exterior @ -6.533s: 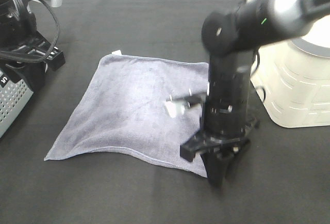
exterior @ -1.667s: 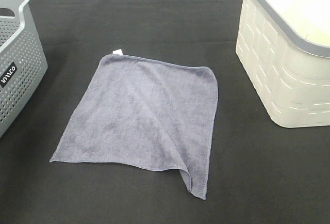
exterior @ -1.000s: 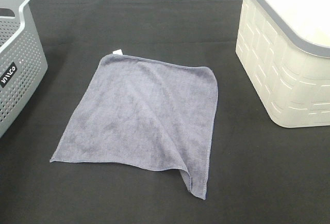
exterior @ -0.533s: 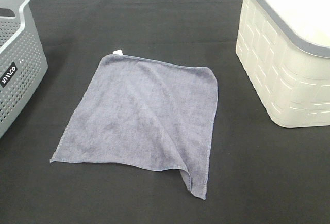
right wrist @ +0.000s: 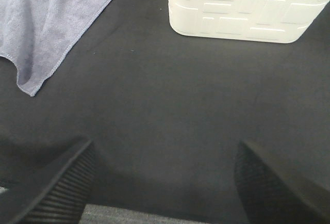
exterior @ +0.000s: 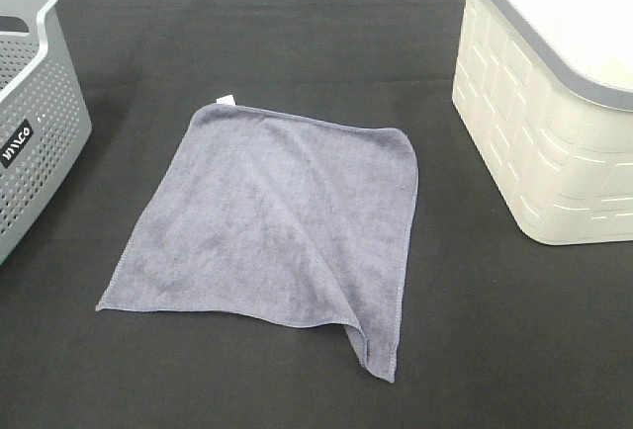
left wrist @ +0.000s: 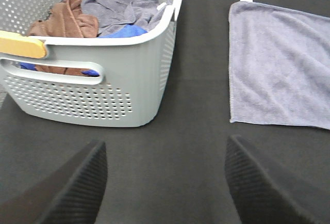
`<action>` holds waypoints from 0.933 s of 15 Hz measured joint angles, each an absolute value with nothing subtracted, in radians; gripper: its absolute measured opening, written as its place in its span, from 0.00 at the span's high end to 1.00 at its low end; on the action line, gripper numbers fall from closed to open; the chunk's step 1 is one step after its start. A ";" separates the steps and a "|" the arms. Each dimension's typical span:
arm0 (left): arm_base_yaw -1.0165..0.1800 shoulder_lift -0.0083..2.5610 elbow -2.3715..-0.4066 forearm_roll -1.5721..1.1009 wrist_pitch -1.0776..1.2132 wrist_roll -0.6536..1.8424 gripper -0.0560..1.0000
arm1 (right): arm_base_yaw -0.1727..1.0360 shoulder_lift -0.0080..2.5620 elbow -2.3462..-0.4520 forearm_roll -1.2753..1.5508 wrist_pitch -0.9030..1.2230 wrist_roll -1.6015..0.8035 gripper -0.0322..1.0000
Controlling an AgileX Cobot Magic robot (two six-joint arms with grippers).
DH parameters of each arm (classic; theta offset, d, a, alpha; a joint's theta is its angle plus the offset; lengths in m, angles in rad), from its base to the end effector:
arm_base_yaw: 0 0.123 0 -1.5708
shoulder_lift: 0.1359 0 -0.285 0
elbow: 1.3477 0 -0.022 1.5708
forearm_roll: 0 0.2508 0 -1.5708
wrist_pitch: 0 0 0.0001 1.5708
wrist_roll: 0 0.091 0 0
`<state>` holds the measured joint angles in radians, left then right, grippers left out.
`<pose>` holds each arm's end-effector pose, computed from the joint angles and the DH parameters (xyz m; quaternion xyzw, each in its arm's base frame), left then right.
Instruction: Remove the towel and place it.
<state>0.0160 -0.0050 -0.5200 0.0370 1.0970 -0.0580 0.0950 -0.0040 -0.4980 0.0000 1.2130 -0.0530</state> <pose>-0.0096 0.0028 0.2799 -0.0329 0.8554 0.0076 0.5169 -0.0124 -0.0012 0.2649 -0.0658 0.8875 0.0096 0.4559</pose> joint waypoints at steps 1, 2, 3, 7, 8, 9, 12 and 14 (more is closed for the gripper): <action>0.016 -0.005 -0.519 0.032 1.096 -0.056 0.36 | 0.095 -0.004 -0.484 0.000 1.172 -0.054 0.26; 0.016 -0.005 -0.519 0.030 1.094 -0.055 0.36 | 0.095 -0.004 -0.464 0.000 1.133 -0.055 0.26; 0.016 -0.005 -0.519 0.030 1.094 -0.053 0.36 | 0.095 -0.004 -0.457 0.000 1.120 -0.055 0.26; 0.016 -0.005 -0.519 0.029 1.094 -0.052 0.36 | 0.095 -0.004 -0.455 0.000 1.110 -0.055 0.26; 0.016 -0.005 -0.519 0.029 1.094 -0.052 0.36 | 0.095 -0.004 -0.455 0.000 1.110 -0.055 0.26; 0.016 -0.005 -0.519 0.029 1.094 -0.052 0.36 | 0.095 -0.004 -0.455 0.000 1.110 -0.055 0.26; 0.016 -0.005 -0.519 0.027 1.094 -0.053 0.36 | 0.095 -0.004 -0.455 0.000 1.110 -0.055 0.26; 0.016 -0.005 -0.519 0.027 1.094 -0.053 0.36 | 0.095 -0.004 -0.455 0.000 1.110 -0.055 0.26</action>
